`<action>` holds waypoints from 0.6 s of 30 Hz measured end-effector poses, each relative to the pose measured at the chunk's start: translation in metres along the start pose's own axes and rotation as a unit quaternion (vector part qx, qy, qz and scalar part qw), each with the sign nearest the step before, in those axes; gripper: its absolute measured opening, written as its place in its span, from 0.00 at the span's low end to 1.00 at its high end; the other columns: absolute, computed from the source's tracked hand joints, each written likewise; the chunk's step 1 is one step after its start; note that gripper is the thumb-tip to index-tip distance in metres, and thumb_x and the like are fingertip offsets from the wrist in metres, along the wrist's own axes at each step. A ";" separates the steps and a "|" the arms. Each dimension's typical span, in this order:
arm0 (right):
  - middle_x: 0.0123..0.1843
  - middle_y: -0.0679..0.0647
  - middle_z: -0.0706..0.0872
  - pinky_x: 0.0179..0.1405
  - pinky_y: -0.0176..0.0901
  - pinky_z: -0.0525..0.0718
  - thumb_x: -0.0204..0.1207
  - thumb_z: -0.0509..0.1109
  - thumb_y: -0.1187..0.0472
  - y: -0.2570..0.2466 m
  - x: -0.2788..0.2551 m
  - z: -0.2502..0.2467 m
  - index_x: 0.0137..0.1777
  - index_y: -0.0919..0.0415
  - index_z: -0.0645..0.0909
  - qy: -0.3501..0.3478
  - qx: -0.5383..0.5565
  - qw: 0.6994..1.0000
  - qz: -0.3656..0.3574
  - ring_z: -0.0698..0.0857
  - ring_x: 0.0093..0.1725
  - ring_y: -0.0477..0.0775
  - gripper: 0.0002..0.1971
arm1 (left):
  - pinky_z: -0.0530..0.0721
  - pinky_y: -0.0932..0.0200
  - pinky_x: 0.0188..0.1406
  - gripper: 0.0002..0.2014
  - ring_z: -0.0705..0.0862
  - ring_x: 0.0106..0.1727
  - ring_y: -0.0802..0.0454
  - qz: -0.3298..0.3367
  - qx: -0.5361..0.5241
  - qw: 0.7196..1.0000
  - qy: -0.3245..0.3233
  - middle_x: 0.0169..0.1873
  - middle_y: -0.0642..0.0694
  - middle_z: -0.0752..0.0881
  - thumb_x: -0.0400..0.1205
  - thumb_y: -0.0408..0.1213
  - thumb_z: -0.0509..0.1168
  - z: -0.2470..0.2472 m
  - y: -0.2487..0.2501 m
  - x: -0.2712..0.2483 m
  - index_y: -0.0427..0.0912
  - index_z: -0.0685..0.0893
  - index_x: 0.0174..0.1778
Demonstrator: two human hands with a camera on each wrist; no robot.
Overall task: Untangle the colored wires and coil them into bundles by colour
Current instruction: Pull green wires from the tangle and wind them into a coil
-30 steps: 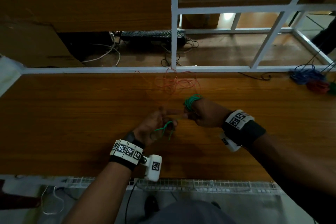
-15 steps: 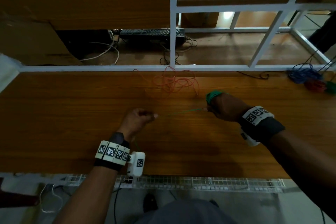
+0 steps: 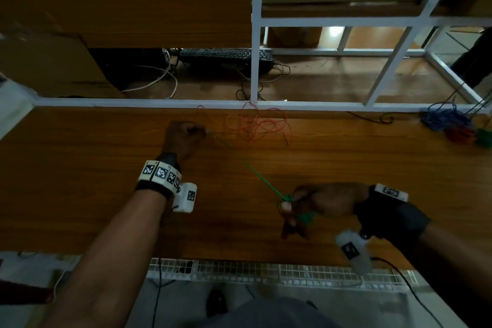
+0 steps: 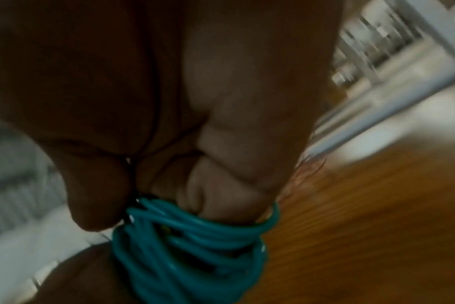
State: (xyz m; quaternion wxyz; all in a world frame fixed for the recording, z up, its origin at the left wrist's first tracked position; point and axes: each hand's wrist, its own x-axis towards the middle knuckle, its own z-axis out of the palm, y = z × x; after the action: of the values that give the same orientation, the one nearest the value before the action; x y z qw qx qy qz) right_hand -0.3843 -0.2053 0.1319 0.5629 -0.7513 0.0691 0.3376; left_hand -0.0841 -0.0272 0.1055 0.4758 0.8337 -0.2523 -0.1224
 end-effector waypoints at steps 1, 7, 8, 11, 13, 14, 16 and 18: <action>0.39 0.59 0.89 0.57 0.38 0.82 0.93 0.56 0.53 -0.006 -0.004 0.005 0.48 0.72 0.83 -0.029 0.067 0.996 -0.056 0.90 0.48 0.50 0.23 | 0.86 0.49 0.55 0.03 0.87 0.51 0.50 -0.005 -0.012 1.000 -0.005 0.45 0.50 0.89 0.77 0.42 0.76 0.000 0.000 0.003 0.50 0.90 0.44; 0.49 0.66 0.90 0.85 0.67 0.59 0.90 0.47 0.57 -0.042 0.020 0.017 0.57 0.69 0.74 -0.117 0.398 0.857 -0.307 0.88 0.63 0.61 0.18 | 0.87 0.51 0.53 0.01 0.87 0.49 0.51 -0.062 -0.028 0.996 -0.060 0.44 0.53 0.89 0.79 0.42 0.74 0.025 -0.003 -0.002 0.51 0.89 0.44; 0.52 0.67 0.90 0.85 0.62 0.58 0.90 0.47 0.56 -0.053 0.023 0.016 0.59 0.69 0.74 -0.122 0.443 0.821 -0.338 0.89 0.62 0.60 0.18 | 0.87 0.53 0.49 0.02 0.87 0.47 0.51 -0.058 -0.015 0.995 -0.077 0.42 0.53 0.88 0.80 0.41 0.72 0.034 -0.003 -0.008 0.47 0.89 0.46; 0.60 0.67 0.89 0.84 0.52 0.65 0.89 0.51 0.58 -0.083 0.025 -0.001 0.64 0.69 0.75 -0.068 0.518 0.744 -0.416 0.86 0.66 0.60 0.17 | 0.82 0.59 0.40 0.09 0.84 0.40 0.57 -0.047 -0.013 0.990 -0.131 0.40 0.54 0.87 0.81 0.42 0.71 0.063 -0.001 -0.035 0.42 0.89 0.51; 0.67 0.70 0.86 0.88 0.51 0.60 0.86 0.53 0.66 -0.097 0.024 -0.019 0.69 0.70 0.73 -0.004 0.539 0.705 -0.461 0.79 0.75 0.63 0.16 | 0.82 0.61 0.42 0.10 0.86 0.46 0.59 -0.059 -0.048 0.983 -0.167 0.44 0.56 0.88 0.79 0.46 0.74 0.079 0.004 -0.053 0.47 0.90 0.52; 0.71 0.70 0.84 0.89 0.51 0.60 0.83 0.55 0.70 -0.102 0.024 -0.027 0.72 0.70 0.73 0.046 0.536 0.699 -0.471 0.76 0.79 0.64 0.18 | 0.82 0.64 0.42 0.08 0.86 0.47 0.60 -0.054 -0.056 0.981 -0.180 0.44 0.56 0.89 0.79 0.46 0.74 0.084 0.005 -0.061 0.48 0.91 0.51; 0.74 0.67 0.82 0.82 0.47 0.72 0.80 0.56 0.73 -0.100 0.027 -0.046 0.75 0.70 0.71 0.223 0.434 0.748 -0.449 0.76 0.80 0.60 0.23 | 0.81 0.65 0.39 0.05 0.87 0.43 0.57 -0.042 -0.080 0.976 -0.199 0.40 0.52 0.91 0.79 0.45 0.74 0.086 0.006 -0.071 0.49 0.91 0.44; 0.71 0.56 0.84 0.69 0.46 0.84 0.82 0.61 0.69 -0.081 0.039 -0.060 0.76 0.66 0.74 0.417 0.168 0.831 -0.328 0.82 0.72 0.50 0.22 | 0.78 0.63 0.35 0.07 0.83 0.37 0.55 -0.052 -0.088 0.974 -0.200 0.35 0.47 0.88 0.79 0.48 0.73 0.077 0.010 -0.079 0.50 0.90 0.41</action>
State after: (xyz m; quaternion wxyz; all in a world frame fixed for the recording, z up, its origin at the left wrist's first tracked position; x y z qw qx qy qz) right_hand -0.2898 -0.2192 0.1825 0.6761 -0.6929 0.1019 -0.2290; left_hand -0.1874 -0.0450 0.0712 0.4796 0.7595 -0.2866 -0.3332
